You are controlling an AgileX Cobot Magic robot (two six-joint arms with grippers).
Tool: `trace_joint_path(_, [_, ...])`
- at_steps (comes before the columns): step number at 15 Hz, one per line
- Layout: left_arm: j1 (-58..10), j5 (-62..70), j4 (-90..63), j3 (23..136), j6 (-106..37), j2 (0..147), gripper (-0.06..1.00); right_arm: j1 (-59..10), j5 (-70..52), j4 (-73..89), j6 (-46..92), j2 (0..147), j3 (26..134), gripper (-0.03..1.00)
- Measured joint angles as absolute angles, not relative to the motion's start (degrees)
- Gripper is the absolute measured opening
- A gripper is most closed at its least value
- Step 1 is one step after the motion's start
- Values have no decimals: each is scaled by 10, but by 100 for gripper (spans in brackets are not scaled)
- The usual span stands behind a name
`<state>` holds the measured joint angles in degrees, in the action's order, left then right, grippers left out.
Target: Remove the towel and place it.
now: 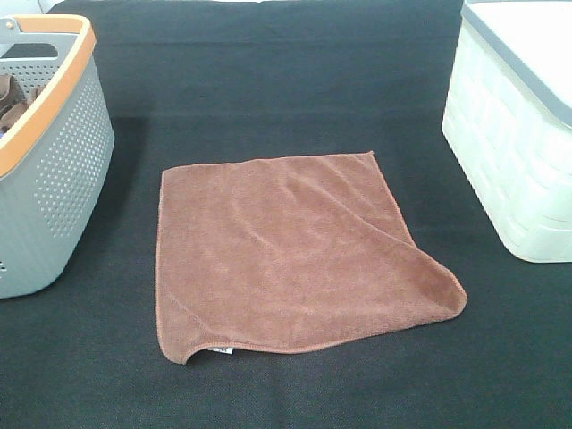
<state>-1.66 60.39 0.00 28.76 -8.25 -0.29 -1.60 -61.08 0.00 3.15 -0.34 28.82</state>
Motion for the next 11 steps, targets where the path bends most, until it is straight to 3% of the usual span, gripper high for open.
trace_joint_path(11, [-17, 604, 0, 288, -83, -3, 74, -16, -611, 0, 32, -3, 288, 73])
